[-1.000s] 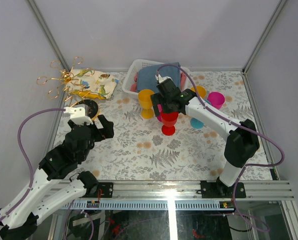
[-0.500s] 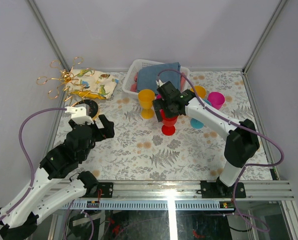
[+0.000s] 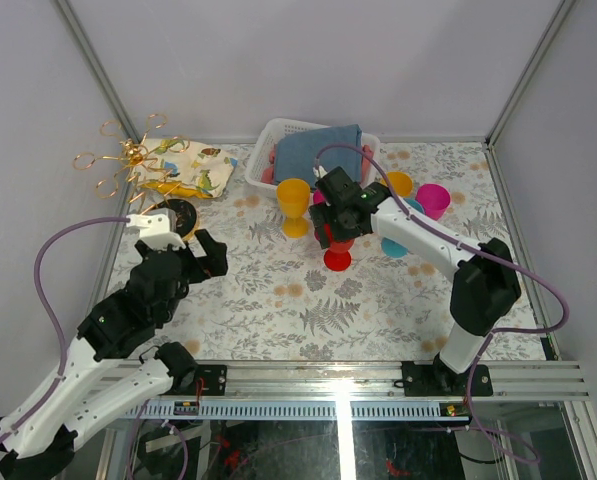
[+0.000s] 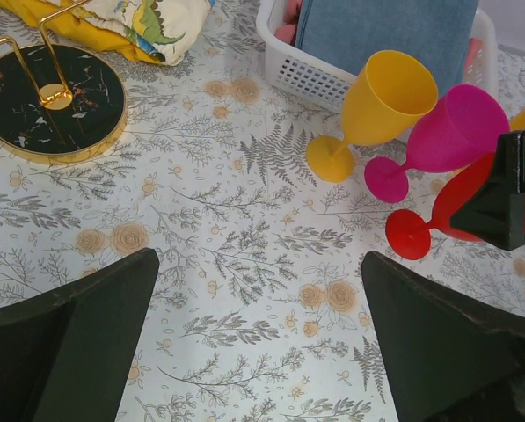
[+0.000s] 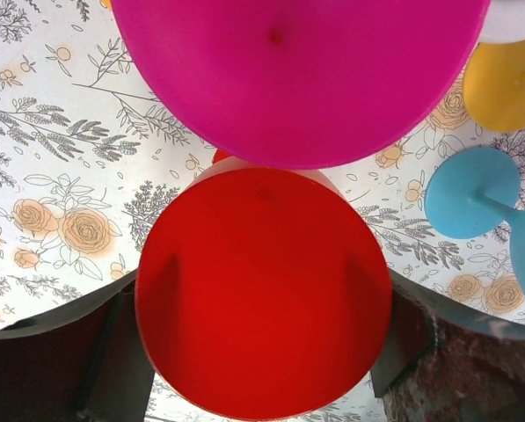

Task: Place the wine glass upside down on the wine glass rack
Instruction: Pick up the wine glass at the center of the board.

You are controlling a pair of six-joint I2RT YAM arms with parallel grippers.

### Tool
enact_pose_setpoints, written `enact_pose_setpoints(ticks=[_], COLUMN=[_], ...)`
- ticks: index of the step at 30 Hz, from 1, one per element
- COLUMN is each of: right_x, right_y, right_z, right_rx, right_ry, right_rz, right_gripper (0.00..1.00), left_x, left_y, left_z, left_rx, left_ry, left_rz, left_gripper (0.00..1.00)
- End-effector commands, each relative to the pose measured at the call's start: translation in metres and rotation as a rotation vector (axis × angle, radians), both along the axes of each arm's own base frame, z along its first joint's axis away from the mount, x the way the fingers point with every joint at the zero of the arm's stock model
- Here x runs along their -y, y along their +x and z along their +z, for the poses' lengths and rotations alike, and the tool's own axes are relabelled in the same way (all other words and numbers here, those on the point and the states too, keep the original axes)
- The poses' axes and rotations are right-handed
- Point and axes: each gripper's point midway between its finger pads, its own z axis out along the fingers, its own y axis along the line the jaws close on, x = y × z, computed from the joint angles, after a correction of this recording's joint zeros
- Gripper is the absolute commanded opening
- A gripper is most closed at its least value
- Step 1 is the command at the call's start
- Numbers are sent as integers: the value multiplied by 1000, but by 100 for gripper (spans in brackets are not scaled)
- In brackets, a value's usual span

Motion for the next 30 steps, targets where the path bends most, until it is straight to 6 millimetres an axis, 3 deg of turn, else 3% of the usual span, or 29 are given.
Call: enact_pose_setpoints(ticks=[1, 7, 14, 23, 30], right_x=[5, 8, 5, -7, -13], right_y=[-5, -11, -43, -78, -88], right_z=[18, 32, 42, 75, 93], right_rx=[41, 80, 102, 142, 173], right_ry=[19, 34, 44, 234, 336], right_rz=[2, 2, 42, 139, 175], right_gripper=[76, 69, 68, 68, 68], left_x=[-5, -10, -8, 0, 0], left_y=[0, -2, -2, -3, -4], left_z=[6, 10, 13, 20, 35], left_rx=[31, 54, 66, 55, 78], left_ry=[-22, -42, -53, -29, -76], left_rz=[29, 48, 30, -22, -15], left_gripper=[100, 100, 100, 100, 100])
